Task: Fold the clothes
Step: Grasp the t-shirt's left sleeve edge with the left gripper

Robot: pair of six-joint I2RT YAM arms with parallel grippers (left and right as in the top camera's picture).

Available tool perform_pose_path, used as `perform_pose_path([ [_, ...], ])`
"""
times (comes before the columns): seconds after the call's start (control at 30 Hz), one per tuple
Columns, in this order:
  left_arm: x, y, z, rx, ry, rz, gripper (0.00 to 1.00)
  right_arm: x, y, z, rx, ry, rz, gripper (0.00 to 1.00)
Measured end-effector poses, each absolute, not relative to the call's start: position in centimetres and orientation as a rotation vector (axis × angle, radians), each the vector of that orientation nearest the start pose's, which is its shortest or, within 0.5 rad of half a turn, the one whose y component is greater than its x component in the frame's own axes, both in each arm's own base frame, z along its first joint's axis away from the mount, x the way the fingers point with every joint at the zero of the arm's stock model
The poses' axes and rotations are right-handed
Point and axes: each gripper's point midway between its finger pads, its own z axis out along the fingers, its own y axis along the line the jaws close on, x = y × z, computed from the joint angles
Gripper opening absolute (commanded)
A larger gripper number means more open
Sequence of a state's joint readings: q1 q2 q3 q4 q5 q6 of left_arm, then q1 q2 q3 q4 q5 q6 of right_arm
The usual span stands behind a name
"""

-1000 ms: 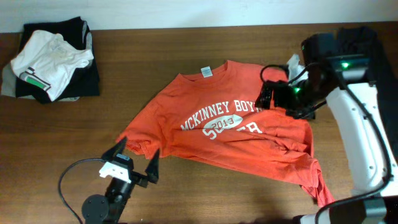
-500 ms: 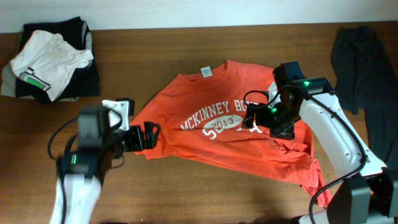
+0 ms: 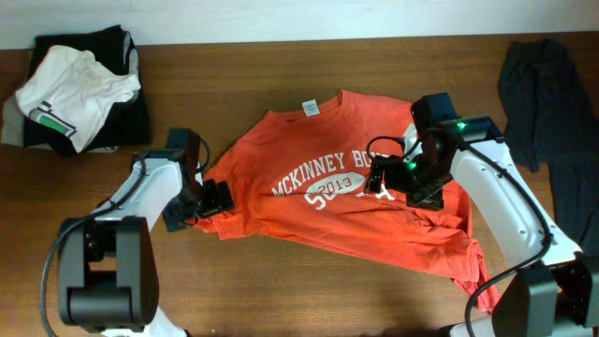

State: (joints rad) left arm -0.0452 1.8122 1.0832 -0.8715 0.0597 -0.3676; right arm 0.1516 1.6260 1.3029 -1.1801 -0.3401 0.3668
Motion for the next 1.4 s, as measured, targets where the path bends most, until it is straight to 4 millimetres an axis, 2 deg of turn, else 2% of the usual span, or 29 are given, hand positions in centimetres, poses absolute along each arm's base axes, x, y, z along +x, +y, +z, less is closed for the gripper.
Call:
perform_pose_path([
  [0.13, 29.5, -2.1, -0.3, -0.542, 3.162, -0.046, 0.99, 28.9, 10.2, 12.1, 0.319, 3.105, 0.543, 0.99],
  [0.17, 29.5, -2.0, -0.3, -0.546, 3.162, -0.042, 0.85, 28.9, 10.2, 12.1, 0.320, 3.105, 0.543, 0.99],
  [0.2, 29.6, -2.0, -0.3, -0.548, 3.164, -0.034, 0.58, 28.9, 10.2, 12.1, 0.319, 3.105, 0.543, 0.99],
  [0.23, 29.7, -1.9, -0.4, -0.551, 3.160, -0.025, 0.38, 28.9, 10.2, 12.1, 0.320, 3.106, 0.542, 0.99],
  [0.27, 29.9, -1.8, -0.4, -0.555, 3.154, -0.025, 0.10, 28.8, 10.2, 12.1, 0.320, 3.108, 0.543, 0.99],
  [0.3, 30.2, -1.9, -0.4, -0.555, 3.144, -0.029, 0.01, 28.8, 10.2, 12.1, 0.321, 3.110, 0.542, 0.99],
  [0.53, 31.2, -2.2, -0.4, -0.565, 3.117, -0.090, 0.00, 28.5, 10.2, 12.0, 0.320, 3.122, 0.538, 0.99],
  [0.57, 32.6, -1.1, -0.4, -0.616, 3.055, -0.127, 0.01, 28.3, 10.4, 12.0, 0.310, 3.128, 0.534, 0.98],
  [0.67, 34.1, 3.2, -0.3, -0.849, 2.932, -0.248, 0.01, 27.8, 11.5, 12.0, 0.247, 3.142, 0.532, 0.99],
  [0.73, 33.4, 8.4, -0.3, -1.088, 2.831, -0.275, 0.00, 28.0, 12.9, 12.0, 0.160, 3.124, 0.521, 0.99],
  [0.77, 32.9, 10.2, -0.3, -1.167, 2.796, -0.271, 0.01, 28.2, 13.4, 11.8, 0.125, 3.108, 0.512, 0.99],
  [0.8, 31.8, 12.6, -0.3, -1.284, 2.747, -0.280, 0.00, 28.6, 14.1, 11.3, 0.081, 3.083, 0.506, 0.99],
  [0.83, 30.9, 14.3, -0.3, -1.363, 2.707, -0.283, 0.01, 28.8, 14.4, 10.8, 0.059, 3.067, 0.502, 1.00],
  [0.9, 29.9, 15.7, -0.3, -1.449, 2.666, -0.309, 0.01, 29.8, 14.7, 9.9, 0.049, 3.025, 0.491, 0.98],
  [0.97, 29.7, 15.9, -0.3, -1.473, 2.651, -0.344, 0.01, 31.2, 14.3, 8.8, 0.089, 3.007, 0.429, 0.97],
  [1.0, 29.8, 15.6, -0.3, -1.474, 2.651, -0.367, 0.01, 32.3, 14.0, 7.4, 0.111, 3.002, 0.379, 0.95],
  [1.1, 30.1, 14.8, -0.3, -1.451, 2.669, -0.385, 0.01, 34.3, 13.9, 4.8, 0.136, 2.982, 0.334, 0.91],
  [1.17, 30.3, 14.3, -0.3, -1.428, 2.684, -0.389, 0.01, 35.7, 13.5, 3.7, 0.160, 2.953, 0.325, 0.90],
  [1.27, 30.8, 13.2, -0.3, -1.384, 2.711, -0.395, 0.01, 37.6, 10.9, 3.3, 0.258, 2.905, 0.293, 0.89],
  [1.37, 31.3, 12.2, -0.3, -1.338, 2.737, -0.397, 0.01, 39.9, 7.2, 3.6, 0.388, 2.837, 0.259, 0.83],
  [1.4, 31.5, 11.8, -0.3, -1.322, 2.744, -0.398, 0.01, 40.1, 6.6, 3.4, 0.407, 2.835, 0.248, 0.83],
])
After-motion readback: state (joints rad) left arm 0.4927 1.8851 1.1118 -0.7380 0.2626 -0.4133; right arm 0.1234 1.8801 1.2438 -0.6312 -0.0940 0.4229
